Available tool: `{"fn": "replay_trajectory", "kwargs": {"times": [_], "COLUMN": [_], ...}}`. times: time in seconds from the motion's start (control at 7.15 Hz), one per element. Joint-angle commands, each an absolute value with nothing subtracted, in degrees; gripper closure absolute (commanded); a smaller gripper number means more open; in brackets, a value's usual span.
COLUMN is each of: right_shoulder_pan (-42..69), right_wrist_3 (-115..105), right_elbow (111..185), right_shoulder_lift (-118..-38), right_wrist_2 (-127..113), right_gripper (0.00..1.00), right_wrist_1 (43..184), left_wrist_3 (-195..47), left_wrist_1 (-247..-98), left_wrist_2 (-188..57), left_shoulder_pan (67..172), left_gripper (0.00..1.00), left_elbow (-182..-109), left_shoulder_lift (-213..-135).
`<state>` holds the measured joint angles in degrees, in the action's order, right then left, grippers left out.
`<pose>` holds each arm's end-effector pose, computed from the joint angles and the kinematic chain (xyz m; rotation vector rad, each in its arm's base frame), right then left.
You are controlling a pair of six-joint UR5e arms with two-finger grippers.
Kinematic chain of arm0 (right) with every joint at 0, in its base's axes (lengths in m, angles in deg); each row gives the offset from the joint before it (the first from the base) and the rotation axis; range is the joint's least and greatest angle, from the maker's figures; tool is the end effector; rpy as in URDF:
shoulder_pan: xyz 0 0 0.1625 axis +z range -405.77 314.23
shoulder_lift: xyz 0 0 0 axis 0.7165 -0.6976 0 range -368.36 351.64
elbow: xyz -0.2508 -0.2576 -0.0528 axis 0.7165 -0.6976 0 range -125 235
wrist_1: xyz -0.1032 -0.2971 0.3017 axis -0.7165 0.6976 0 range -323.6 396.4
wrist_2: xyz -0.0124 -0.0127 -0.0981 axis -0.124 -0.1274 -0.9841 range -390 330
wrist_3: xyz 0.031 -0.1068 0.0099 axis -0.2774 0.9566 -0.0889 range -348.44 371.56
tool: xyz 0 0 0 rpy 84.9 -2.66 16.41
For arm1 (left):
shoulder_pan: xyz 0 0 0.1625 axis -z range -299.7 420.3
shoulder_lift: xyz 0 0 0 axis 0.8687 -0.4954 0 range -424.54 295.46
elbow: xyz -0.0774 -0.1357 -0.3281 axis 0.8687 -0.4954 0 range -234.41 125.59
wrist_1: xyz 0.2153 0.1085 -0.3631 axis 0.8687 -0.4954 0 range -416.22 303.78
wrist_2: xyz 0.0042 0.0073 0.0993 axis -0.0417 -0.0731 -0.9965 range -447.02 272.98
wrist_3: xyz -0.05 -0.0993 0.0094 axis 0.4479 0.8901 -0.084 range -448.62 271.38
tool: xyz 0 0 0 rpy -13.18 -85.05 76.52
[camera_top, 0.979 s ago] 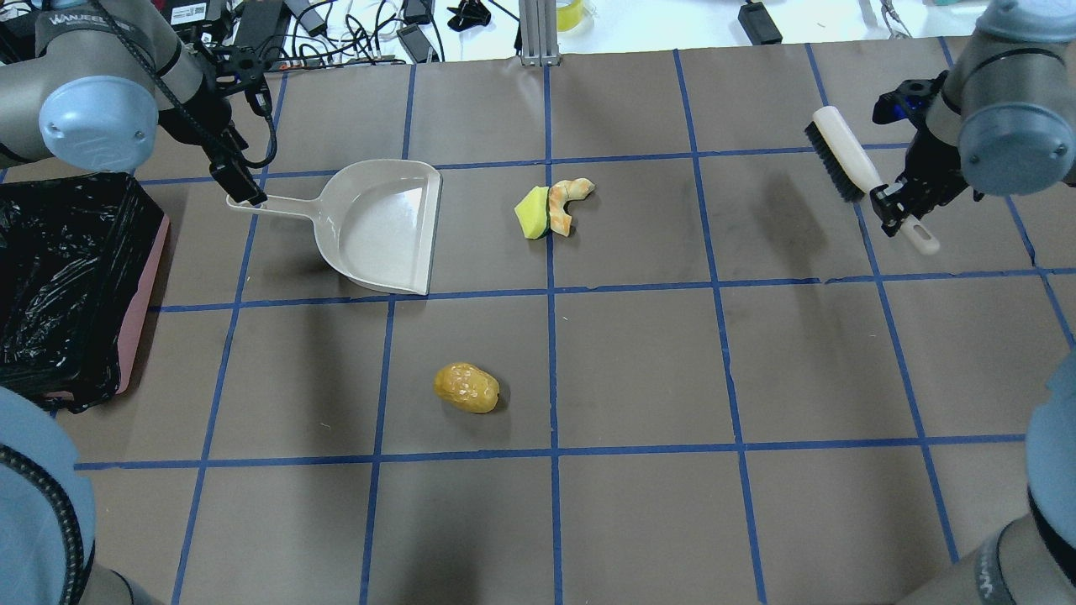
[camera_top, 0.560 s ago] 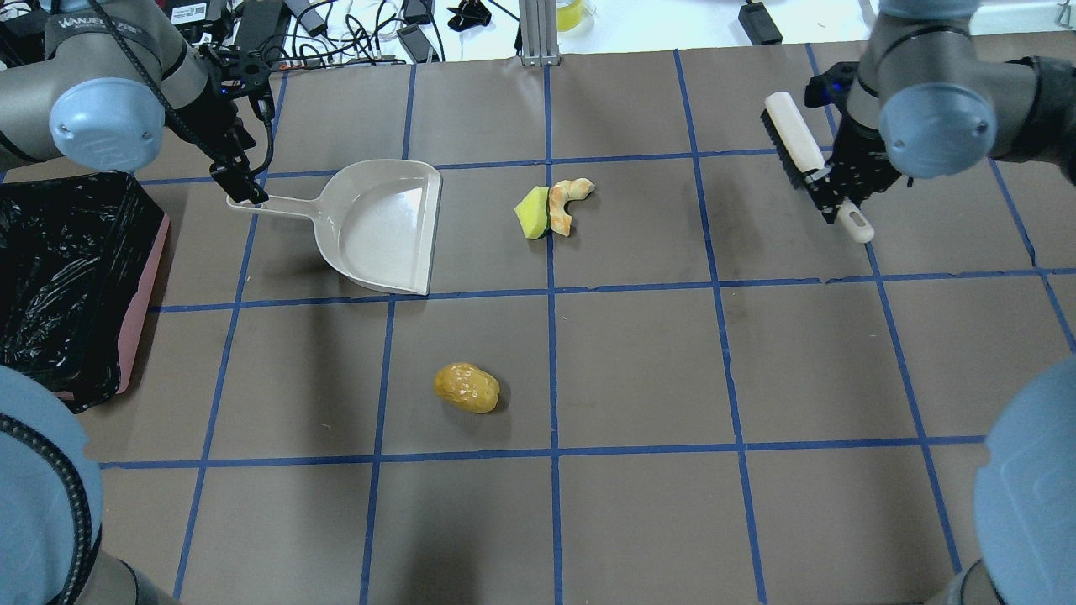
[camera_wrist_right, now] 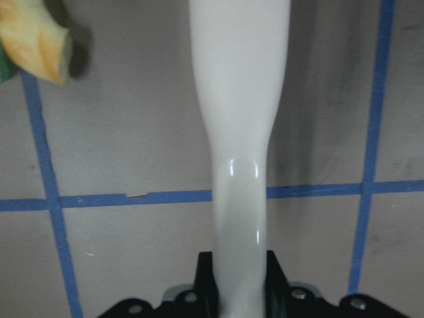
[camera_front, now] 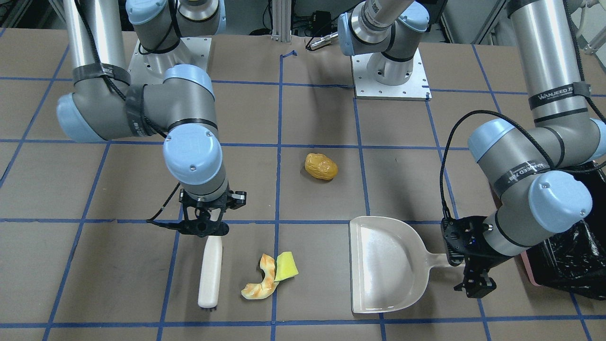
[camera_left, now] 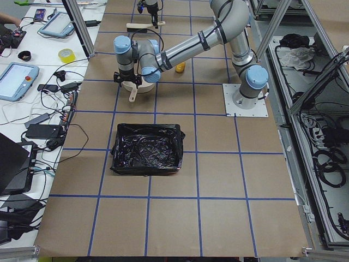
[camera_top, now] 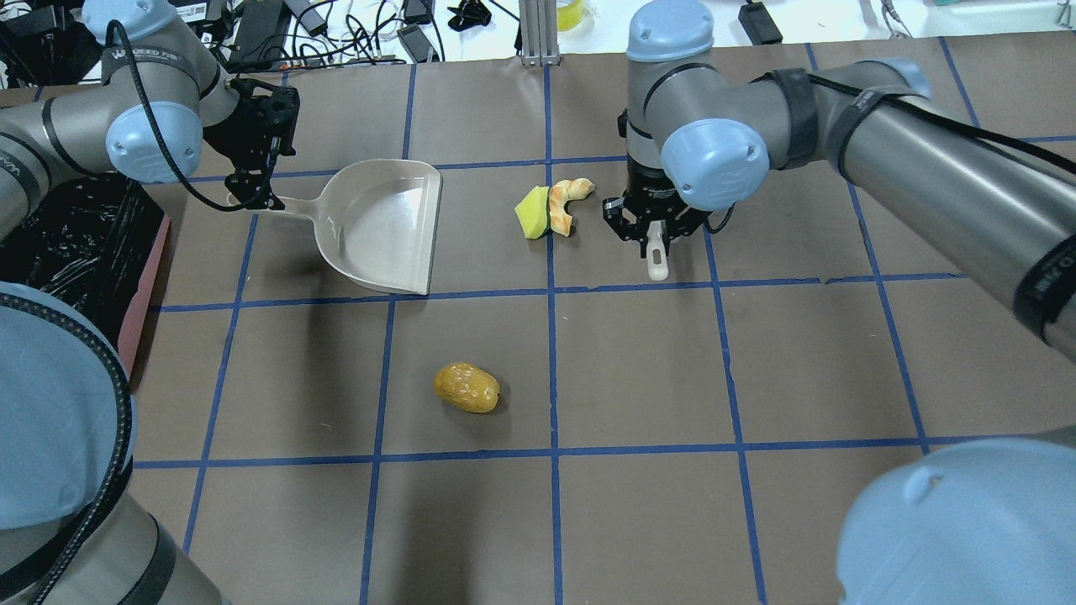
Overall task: Sweep and dump trash into bin
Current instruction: 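Sweep the sponge and bread roll into the dustpan with the right-held brush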
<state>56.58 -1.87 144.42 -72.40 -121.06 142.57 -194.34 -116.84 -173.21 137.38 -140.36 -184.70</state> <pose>0.2595 -0.5722 0.1853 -0.0268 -3.0785 -0.2352 0.0107 -0.6758 0.1886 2.2641 2.1520 -0.1351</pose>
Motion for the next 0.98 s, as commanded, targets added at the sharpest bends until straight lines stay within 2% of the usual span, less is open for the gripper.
{"fn": "replay_trajectory", "kwargs": {"times": [0.0, 0.28, 0.7, 0.84], "right_shoulder_pan": [59.78, 63.46, 67.69, 68.57], "right_wrist_3": [-3.81, -8.99, -14.61, -15.85], "right_elbow": [142.29, 140.71, 134.39, 131.41], "right_shoulder_lift": [-69.37, -67.17, -61.99, -60.58], "right_wrist_2": [-117.10, -116.31, -108.50, -104.22], "right_gripper": [1.00, 1.00, 1.00, 1.00], "right_wrist_1": [142.75, 143.01, 143.19, 143.27], "left_wrist_3": [-193.83, -189.63, -188.11, -188.46], "left_wrist_1": [-117.30, -117.48, -117.56, -117.91], "left_wrist_2": [-173.50, -173.59, -173.68, -173.68], "left_shoulder_pan": [137.30, 137.30, 136.68, 136.68], "left_gripper": [0.02, 0.02, 0.04, 0.60], "left_elbow": [-140.63, -142.38, -143.53, -143.53], "left_shoulder_lift": [-185.30, -185.57, -185.57, -184.96]}}
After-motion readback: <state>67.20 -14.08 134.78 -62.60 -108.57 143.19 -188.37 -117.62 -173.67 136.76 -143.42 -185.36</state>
